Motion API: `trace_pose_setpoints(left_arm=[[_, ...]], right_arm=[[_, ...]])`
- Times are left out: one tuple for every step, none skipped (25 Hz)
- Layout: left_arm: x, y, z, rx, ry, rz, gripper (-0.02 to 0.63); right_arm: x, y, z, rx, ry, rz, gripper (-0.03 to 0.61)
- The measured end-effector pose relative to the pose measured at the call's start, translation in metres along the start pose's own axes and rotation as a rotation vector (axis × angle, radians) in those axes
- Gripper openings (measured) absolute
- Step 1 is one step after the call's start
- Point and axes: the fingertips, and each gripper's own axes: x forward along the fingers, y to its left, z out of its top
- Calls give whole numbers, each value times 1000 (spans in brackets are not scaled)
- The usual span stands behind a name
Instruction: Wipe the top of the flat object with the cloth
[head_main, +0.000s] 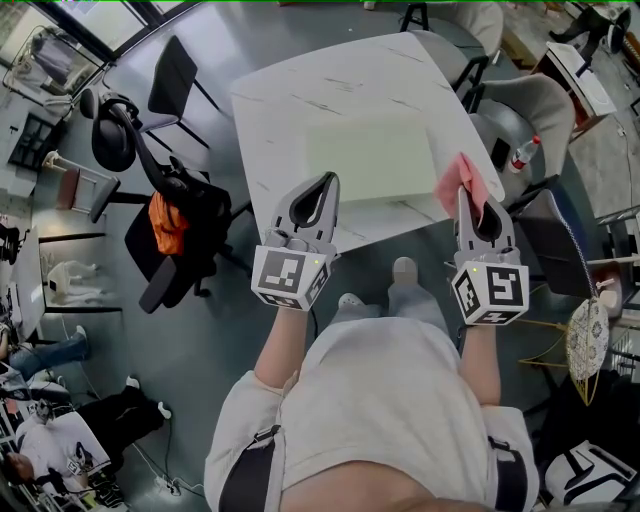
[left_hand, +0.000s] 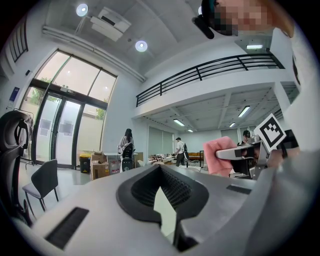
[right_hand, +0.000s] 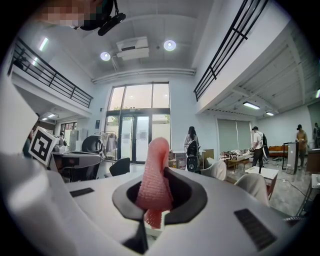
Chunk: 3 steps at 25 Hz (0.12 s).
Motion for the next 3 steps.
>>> trace_pose_setpoints(left_arm=[[0,0,0,-1,0,0,12],[0,-1,0,-1,0,1,12],[0,-1,0,-2,0,1,12]], right_arm=[[0,0,0,0,-1,0,28],[0,-1,0,1,-1,0,28],[-1,-1,1,1,-2,0,28]])
